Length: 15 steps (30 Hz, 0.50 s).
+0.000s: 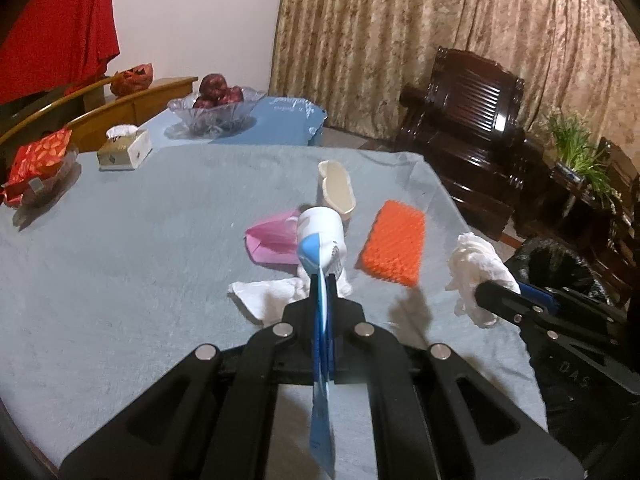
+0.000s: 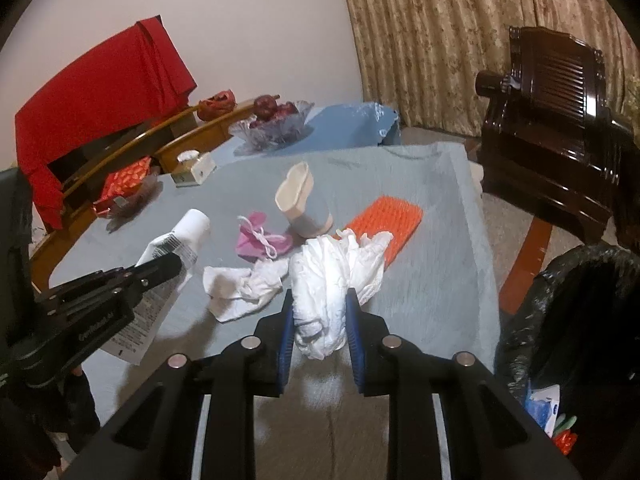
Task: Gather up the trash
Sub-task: 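Carry the blue tube and white bag over the bin with both grippers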
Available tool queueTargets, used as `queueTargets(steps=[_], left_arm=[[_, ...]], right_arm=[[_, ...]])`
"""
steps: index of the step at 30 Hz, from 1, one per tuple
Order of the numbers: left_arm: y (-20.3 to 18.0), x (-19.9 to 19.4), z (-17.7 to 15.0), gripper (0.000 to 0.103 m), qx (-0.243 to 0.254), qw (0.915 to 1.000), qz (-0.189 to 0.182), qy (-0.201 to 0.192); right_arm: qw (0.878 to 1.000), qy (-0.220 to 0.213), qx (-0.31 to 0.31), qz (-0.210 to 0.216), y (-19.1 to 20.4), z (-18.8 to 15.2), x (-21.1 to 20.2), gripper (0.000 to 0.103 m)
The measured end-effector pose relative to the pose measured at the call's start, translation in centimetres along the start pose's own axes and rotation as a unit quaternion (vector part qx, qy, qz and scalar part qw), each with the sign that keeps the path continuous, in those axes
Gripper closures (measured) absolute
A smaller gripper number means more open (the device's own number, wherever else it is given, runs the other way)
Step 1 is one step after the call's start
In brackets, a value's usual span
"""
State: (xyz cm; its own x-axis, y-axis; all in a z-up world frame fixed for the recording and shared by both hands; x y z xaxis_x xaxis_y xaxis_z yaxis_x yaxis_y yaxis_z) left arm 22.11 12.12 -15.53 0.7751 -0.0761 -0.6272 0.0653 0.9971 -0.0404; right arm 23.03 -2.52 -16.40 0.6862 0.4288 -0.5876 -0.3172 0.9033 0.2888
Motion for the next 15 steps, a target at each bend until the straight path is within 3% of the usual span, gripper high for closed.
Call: queueTargets(steps=[15], left_arm=[[-7.2,-3.3,1.7,0.101,0.04,0.9977,-0.043,-0.034]], right_arm=[[0.999,-0.046,0.004,-0.025,-2.4,1.3,-6.4,0.079]])
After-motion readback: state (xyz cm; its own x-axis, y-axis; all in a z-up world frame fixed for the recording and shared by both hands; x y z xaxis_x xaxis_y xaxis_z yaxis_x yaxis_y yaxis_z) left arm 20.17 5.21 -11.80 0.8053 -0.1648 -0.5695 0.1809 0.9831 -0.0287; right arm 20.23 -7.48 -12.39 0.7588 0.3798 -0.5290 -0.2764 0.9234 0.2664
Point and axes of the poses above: each gripper's, at about its wrist camera, not at the fingertips, and x roughly the way its jaws point, y to its left, z to its top, the point moved 9 cm from there along x, roughly the way its jaws point, and after that the axes turned 5 degrees about x, right-handed, at the moved point
